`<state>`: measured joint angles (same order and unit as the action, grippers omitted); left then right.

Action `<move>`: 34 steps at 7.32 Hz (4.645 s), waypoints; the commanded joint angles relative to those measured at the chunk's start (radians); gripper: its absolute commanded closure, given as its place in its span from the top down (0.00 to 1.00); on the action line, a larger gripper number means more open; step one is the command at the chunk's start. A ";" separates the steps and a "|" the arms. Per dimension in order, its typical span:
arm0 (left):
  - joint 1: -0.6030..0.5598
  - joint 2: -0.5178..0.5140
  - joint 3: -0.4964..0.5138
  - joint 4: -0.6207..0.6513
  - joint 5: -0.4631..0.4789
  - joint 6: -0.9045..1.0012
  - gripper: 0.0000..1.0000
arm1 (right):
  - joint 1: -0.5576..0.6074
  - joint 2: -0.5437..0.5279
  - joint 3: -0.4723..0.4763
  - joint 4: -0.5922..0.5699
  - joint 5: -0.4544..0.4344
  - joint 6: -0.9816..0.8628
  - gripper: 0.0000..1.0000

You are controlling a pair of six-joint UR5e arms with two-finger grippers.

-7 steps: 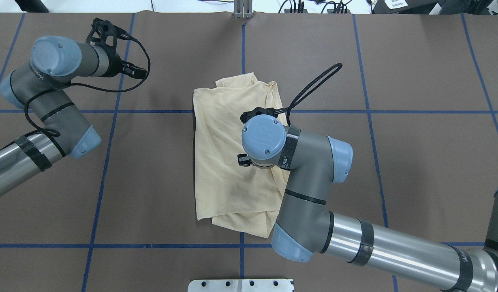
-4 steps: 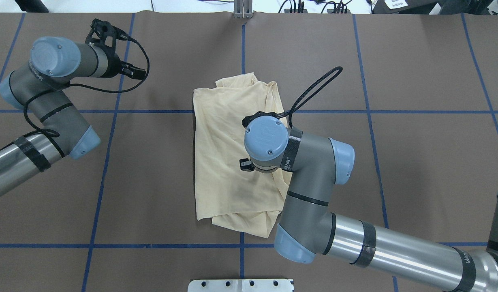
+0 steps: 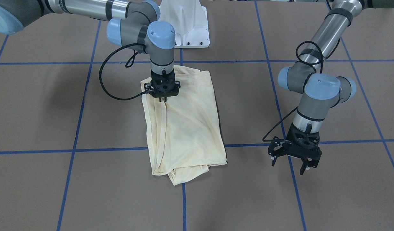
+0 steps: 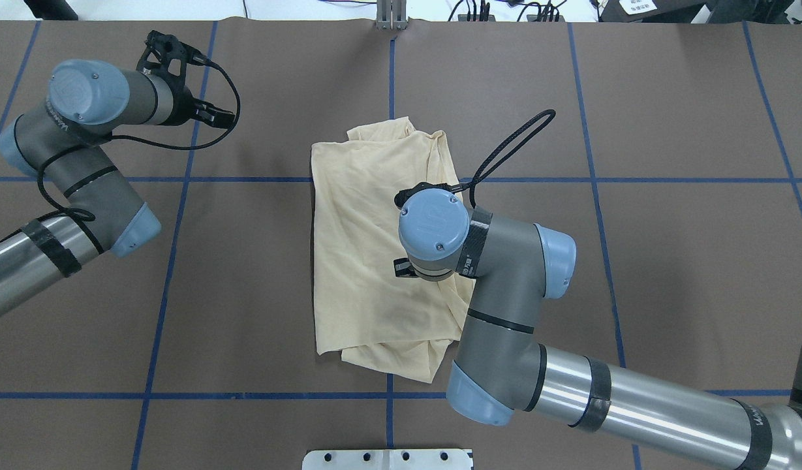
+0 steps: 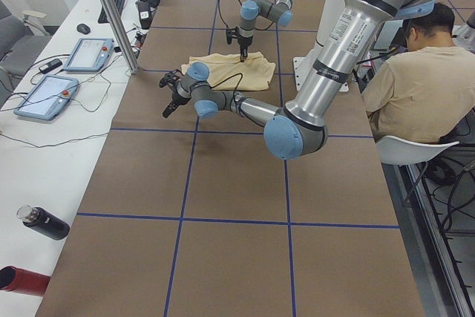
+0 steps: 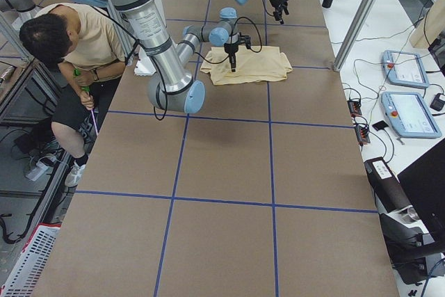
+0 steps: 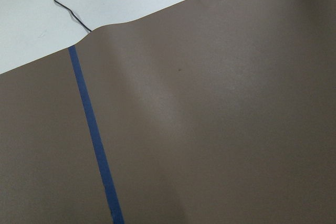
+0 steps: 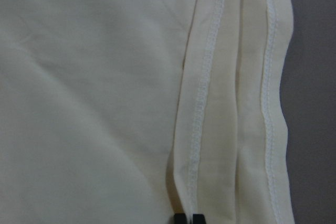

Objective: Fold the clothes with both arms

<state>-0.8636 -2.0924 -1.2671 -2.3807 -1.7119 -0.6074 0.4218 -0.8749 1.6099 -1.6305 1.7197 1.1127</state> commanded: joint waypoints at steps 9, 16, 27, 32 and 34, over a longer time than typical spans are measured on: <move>0.008 0.002 -0.056 0.015 -0.096 -0.043 1.00 | 0.092 -0.171 0.241 -0.054 -0.007 -0.023 1.00; 0.436 0.155 -0.630 0.393 -0.001 -0.629 1.00 | 0.115 -0.574 0.510 0.223 0.031 -0.054 1.00; 0.600 0.137 -0.557 0.390 0.066 -0.761 0.71 | 0.115 -0.578 0.502 0.235 0.023 -0.053 1.00; 0.600 0.117 -0.532 0.383 0.066 -0.769 0.67 | 0.115 -0.579 0.502 0.233 0.021 -0.051 1.00; 0.600 0.114 -0.528 0.383 0.066 -0.770 0.62 | 0.115 -0.578 0.496 0.235 0.021 -0.051 1.00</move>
<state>-0.2638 -1.9753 -1.7984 -1.9971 -1.6461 -1.3758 0.5369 -1.4537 2.1101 -1.3972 1.7411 1.0615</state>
